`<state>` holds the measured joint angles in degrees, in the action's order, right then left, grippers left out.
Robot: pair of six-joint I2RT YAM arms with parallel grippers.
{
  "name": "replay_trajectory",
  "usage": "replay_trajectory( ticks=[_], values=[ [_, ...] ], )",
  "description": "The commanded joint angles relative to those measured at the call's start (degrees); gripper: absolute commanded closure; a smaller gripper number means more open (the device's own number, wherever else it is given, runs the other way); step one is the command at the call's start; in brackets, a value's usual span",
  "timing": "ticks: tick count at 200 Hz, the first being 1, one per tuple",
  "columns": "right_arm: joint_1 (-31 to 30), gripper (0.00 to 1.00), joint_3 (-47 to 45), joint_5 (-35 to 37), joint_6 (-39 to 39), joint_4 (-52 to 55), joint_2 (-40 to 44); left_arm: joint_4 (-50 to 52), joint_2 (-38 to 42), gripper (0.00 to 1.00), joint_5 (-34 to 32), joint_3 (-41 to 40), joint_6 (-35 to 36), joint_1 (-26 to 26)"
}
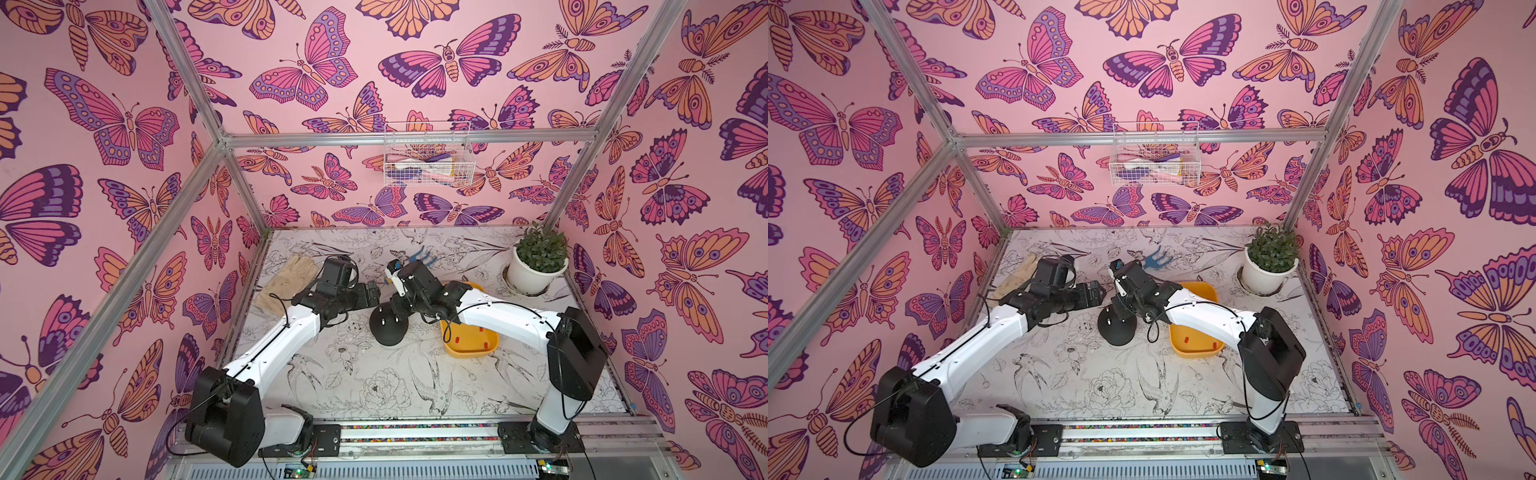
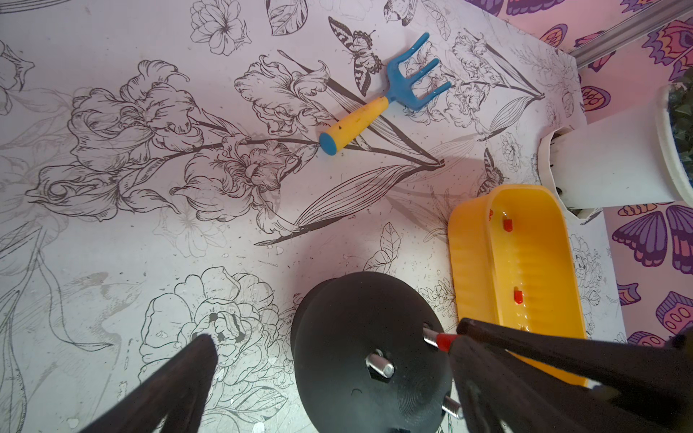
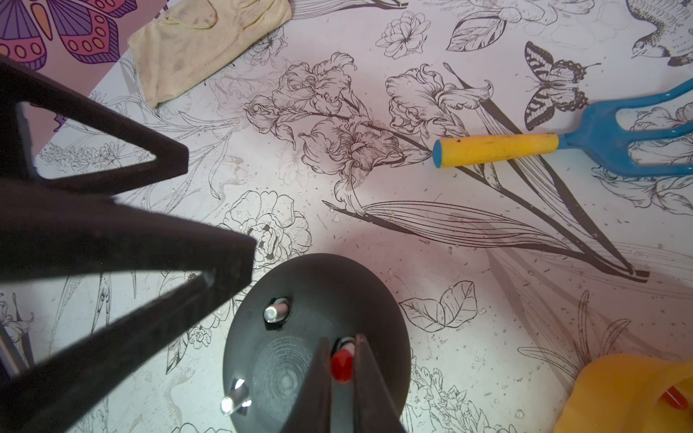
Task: Cover the protruding screws with screw protection sleeves
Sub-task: Attach the screw protection sleeve to the screw.
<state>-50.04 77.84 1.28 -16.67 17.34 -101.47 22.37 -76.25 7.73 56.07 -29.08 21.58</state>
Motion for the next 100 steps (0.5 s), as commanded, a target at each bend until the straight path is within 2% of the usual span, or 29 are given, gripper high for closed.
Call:
replay_trajectory(
  ticks=[1, 100],
  values=[
    [-0.58, 0.86, 1.59, -0.72, -0.61, 0.83, -0.57, -0.47, -0.26, 0.0, 0.71, -1.05, -0.54, -0.5],
    [-0.58, 0.83, 1.54, 0.28, -0.59, 0.82, -0.31, -0.49, -0.13, 0.0, 0.85, -1.05, -0.53, -0.49]
  ],
)
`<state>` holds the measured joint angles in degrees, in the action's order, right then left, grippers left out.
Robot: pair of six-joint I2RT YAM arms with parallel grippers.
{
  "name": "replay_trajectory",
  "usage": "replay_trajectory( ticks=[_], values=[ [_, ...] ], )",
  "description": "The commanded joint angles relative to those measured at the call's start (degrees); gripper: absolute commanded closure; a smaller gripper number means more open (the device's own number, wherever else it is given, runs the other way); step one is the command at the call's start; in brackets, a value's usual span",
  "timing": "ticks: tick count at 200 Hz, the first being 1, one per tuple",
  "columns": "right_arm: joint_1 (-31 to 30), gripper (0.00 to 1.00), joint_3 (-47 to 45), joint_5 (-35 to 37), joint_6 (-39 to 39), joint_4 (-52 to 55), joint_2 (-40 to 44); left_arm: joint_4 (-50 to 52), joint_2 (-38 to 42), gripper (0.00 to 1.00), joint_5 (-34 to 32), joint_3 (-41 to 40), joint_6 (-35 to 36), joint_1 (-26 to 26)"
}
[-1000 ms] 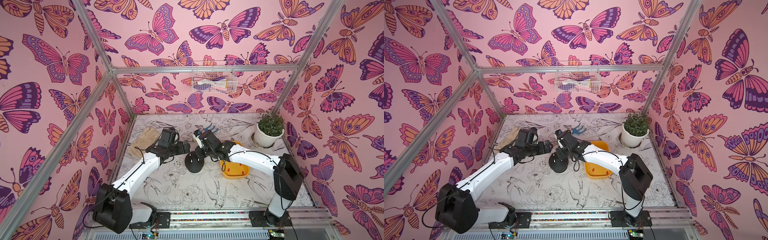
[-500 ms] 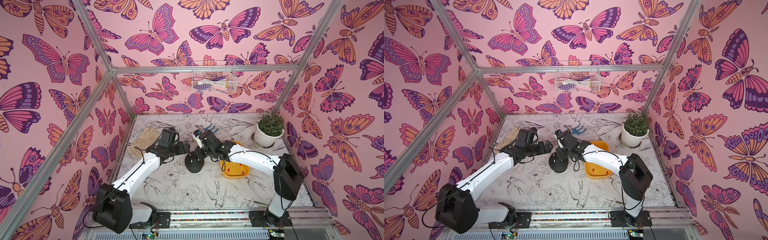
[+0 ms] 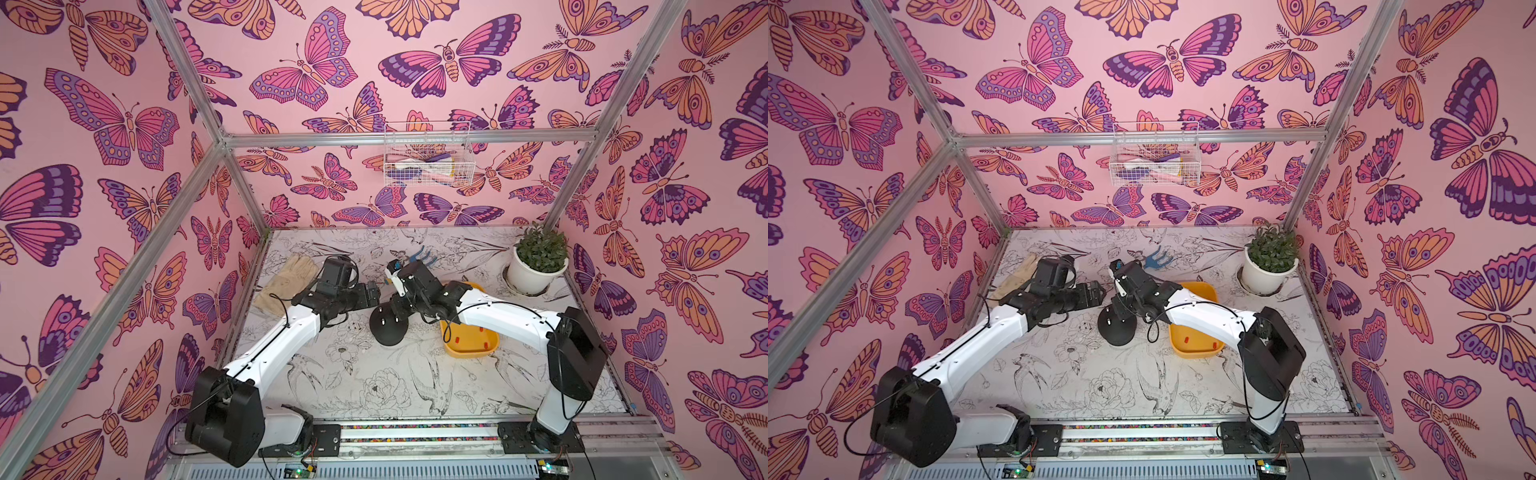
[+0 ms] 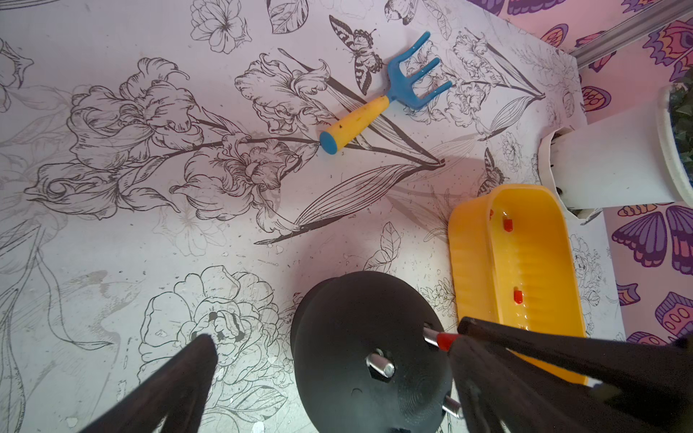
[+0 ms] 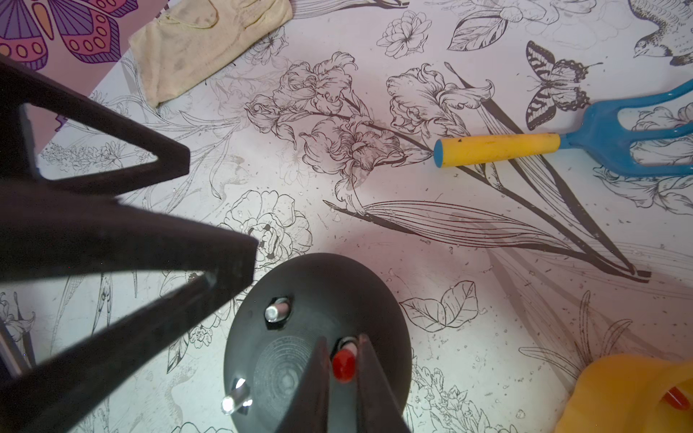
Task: Cover the protruding screws with screw protection sleeves
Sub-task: Attach the screw protection sleeve to the screw.
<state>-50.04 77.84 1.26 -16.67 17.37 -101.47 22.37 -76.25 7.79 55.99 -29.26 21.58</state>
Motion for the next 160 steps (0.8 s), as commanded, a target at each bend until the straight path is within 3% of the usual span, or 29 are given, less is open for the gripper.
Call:
replay_trajectory(
  ticks=[1, 88, 160],
  values=[
    [-0.58, 0.82, 1.57, 0.27, -0.62, 0.77, -0.35, -0.44, -0.13, 0.0, 0.8, -0.97, -0.36, -0.49],
    [-0.58, 0.75, 1.66, 0.51, -0.53, 0.67, -0.19, -0.49, -0.12, 0.0, 0.73, -0.97, -0.23, -0.49],
    [-0.58, 0.74, 2.06, 1.05, -0.11, 0.7, 1.09, -0.49, 0.05, 0.0, 0.63, -0.97, -0.3, -0.49]
  ],
)
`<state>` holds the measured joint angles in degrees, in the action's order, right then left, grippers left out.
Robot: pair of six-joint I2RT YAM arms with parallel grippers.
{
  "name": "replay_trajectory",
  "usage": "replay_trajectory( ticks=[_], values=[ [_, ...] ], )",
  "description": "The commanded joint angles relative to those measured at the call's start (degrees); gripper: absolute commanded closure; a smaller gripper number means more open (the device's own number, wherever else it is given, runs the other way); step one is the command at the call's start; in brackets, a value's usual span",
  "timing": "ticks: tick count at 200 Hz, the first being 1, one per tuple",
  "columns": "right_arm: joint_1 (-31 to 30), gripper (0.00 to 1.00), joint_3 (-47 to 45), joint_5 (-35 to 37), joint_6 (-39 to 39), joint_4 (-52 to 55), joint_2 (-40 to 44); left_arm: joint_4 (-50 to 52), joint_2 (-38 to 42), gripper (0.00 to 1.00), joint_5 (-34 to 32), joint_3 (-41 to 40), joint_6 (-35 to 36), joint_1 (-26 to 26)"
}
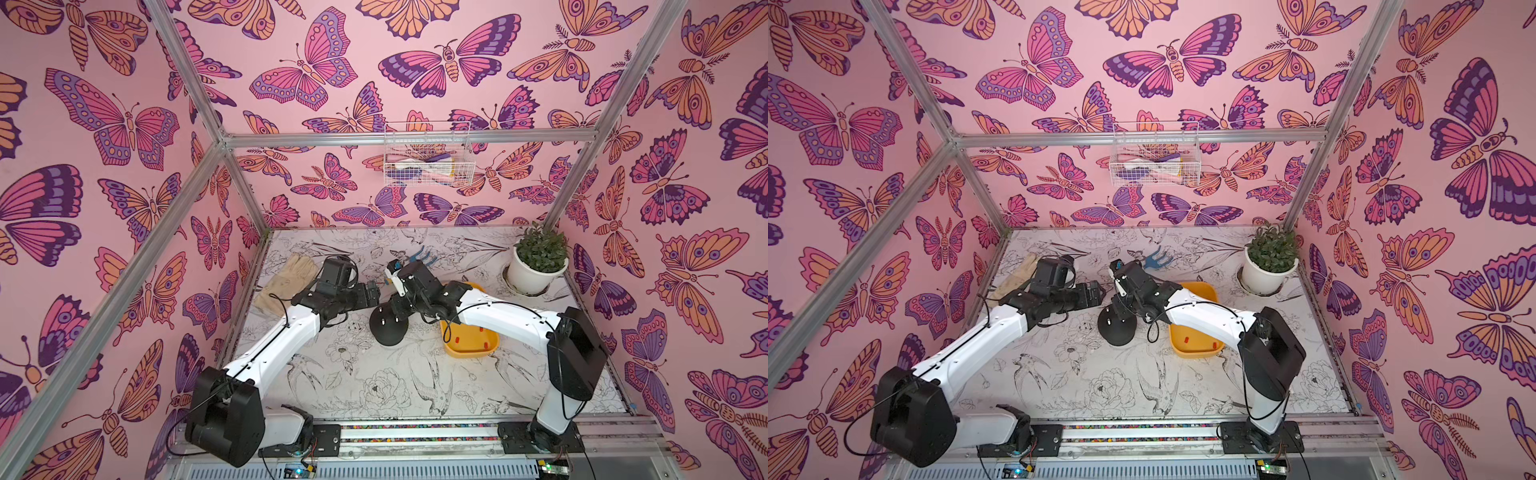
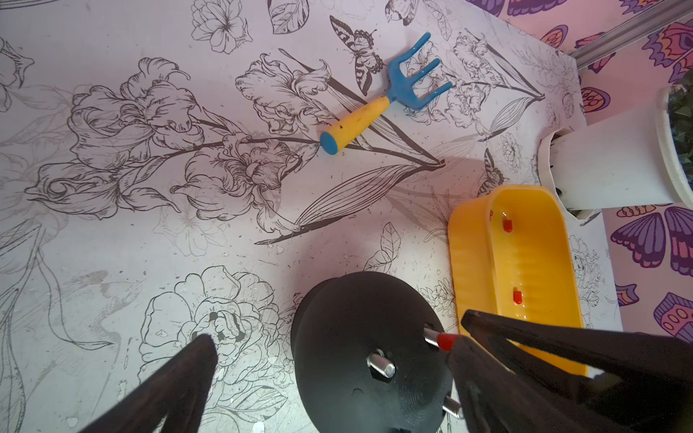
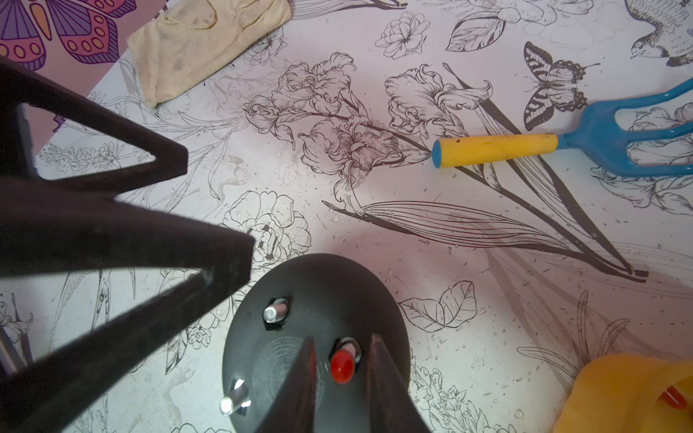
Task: Cover the protruding screws with screw protection sleeves
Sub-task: Attach the screw protection sleeve to the screw.
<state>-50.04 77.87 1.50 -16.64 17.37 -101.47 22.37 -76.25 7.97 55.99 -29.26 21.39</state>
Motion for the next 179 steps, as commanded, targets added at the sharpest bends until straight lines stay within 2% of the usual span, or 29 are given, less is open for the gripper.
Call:
replay_trajectory(
  ticks=[1, 89, 179],
  values=[
    [-0.58, 0.74, 2.03, 0.84, -0.14, 0.67, 1.1, -0.49, 0.09, 0.0, 0.47, -0.97, -0.33, -0.29],
    [-0.58, 0.77, 2.47, 1.89, 0.55, 1.12, 3.86, -0.1, 1.23, 0.0, 0.56, -0.35, -0.15, -0.47],
    [-0.5, 0.94, 1.24, 1.78, 0.77, 1.36, 4.89, 0.04, 0.68, 0.06, 2.64, 0.44, -0.54, -0.56]
  ],
)
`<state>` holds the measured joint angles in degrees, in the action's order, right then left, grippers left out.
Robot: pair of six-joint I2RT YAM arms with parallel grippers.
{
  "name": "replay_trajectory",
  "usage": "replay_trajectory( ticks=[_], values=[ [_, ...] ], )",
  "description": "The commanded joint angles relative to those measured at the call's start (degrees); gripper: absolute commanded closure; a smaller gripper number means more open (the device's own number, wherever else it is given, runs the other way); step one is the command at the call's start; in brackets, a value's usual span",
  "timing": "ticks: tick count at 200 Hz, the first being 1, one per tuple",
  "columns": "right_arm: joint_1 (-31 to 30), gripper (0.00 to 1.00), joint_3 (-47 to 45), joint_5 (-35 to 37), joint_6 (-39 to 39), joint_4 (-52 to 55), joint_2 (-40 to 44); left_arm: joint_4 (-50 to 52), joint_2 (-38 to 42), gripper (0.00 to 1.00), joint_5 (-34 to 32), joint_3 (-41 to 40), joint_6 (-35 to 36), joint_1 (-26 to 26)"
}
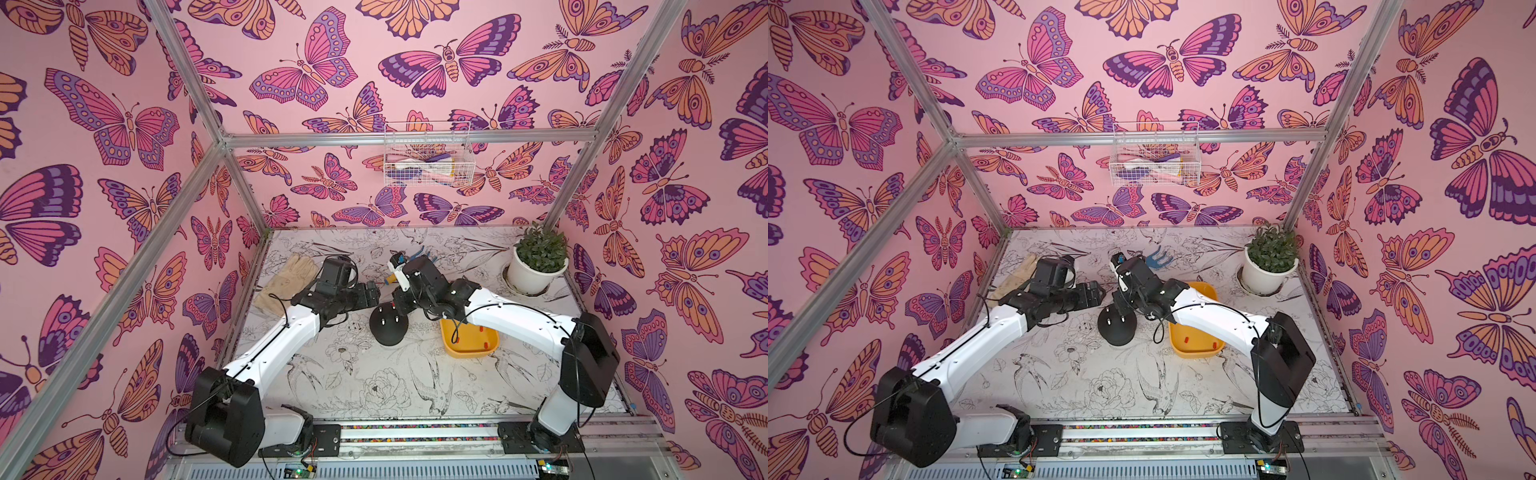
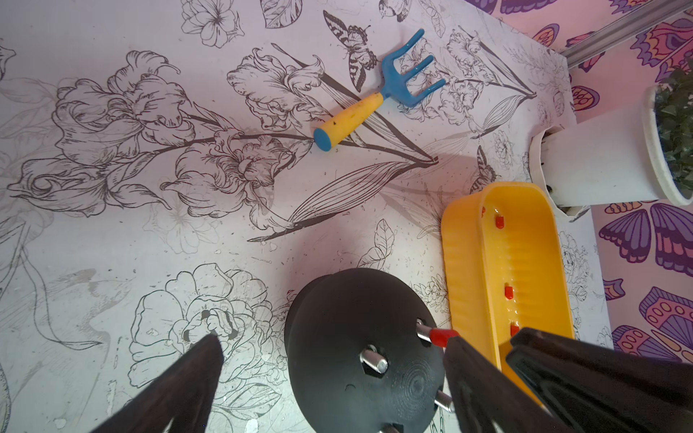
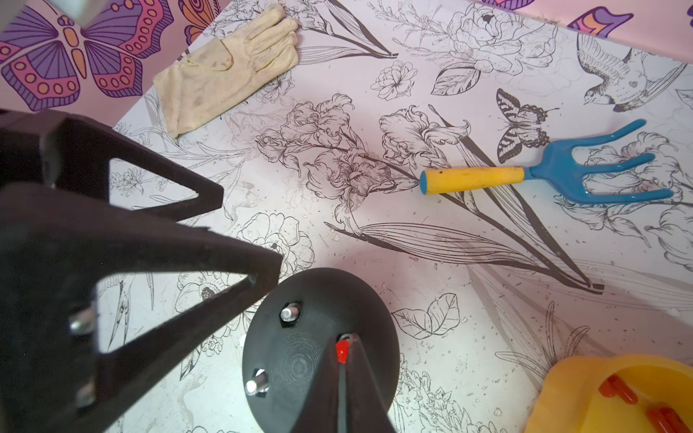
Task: Cover the protruding screws with screw protection sleeves
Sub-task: Attach the screw protection sleeve to the screw.
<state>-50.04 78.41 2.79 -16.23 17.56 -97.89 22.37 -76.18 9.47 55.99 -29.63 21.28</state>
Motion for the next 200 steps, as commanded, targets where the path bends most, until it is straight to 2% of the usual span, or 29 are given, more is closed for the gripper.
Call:
replay_trajectory(
  ticks=[1, 54, 200],
  values=[
    [-0.5, 0.94, 0.69, 0.48, 0.34, 1.12, 1.3, 0.0, 0.6, 0.06, 1.15, 0.44, -0.17, -0.49],
    [-0.5, 1.0, 1.2, -0.49, 0.19, 1.06, -0.37, -0.57, 0.42, 0.05, 1.2, 0.0, -0.15, -0.45],
    [-0.41, 1.0, 0.97, -1.32, -0.99, 1.08, -2.22, -1.15, 0.07, 0.05, 1.51, -0.4, -0.21, -0.45]
  ],
)
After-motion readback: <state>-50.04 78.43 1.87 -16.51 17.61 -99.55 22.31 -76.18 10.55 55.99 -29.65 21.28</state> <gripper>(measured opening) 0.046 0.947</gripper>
